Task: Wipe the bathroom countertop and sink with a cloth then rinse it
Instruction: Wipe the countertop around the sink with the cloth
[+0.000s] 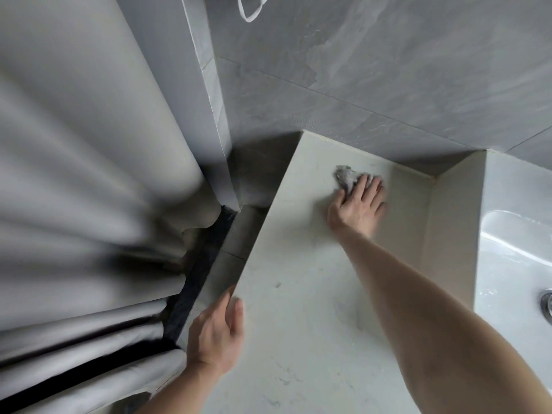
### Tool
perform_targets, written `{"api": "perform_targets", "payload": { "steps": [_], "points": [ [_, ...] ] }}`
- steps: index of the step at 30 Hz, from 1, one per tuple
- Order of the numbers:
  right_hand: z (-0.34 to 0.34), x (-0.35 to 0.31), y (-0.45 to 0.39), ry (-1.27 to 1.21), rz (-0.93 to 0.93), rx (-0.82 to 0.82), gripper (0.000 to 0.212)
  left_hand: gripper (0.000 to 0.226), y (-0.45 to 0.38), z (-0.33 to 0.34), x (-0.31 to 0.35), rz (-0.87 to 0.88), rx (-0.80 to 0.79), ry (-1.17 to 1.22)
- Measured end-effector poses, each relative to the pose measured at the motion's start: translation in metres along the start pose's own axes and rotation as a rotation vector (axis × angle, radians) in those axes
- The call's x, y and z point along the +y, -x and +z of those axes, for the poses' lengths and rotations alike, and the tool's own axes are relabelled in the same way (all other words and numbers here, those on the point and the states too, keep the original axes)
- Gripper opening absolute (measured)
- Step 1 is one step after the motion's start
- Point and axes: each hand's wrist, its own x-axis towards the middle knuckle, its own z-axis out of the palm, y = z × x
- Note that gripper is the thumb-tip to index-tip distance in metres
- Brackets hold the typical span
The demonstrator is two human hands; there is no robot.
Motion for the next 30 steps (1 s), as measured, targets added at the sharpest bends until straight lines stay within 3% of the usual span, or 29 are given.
{"api": "perform_targets", "payload": {
  "steps": [6,12,22,28,30],
  "points": [
    [0.031,-0.085,0.028,-0.033,-0.329,-0.062,0.069,0.055,0.0,0.0,0.0,0.015,0.037,0.008],
    [0.022,-0.046,0.019,-0.036,-0.491,-0.113,0.068,0.058,0.0,0.001,-0.002,0.027,0.045,0.017],
    [-0.034,0.107,-0.054,0.044,0.023,0.012,0.07,0.031,0.001,-0.001,0.001,0.009,0.043,0.018],
    [-0.021,0.055,-0.072,-0.128,0.299,0.128,0.075,0.042,0.0,0.003,-0.003,-0.005,0.026,0.002],
    [-0.013,0.028,-0.079,-0.16,0.296,0.127,0.078,0.041,-0.001,0.004,-0.003,-0.008,0.014,-0.007]
  ]
}}
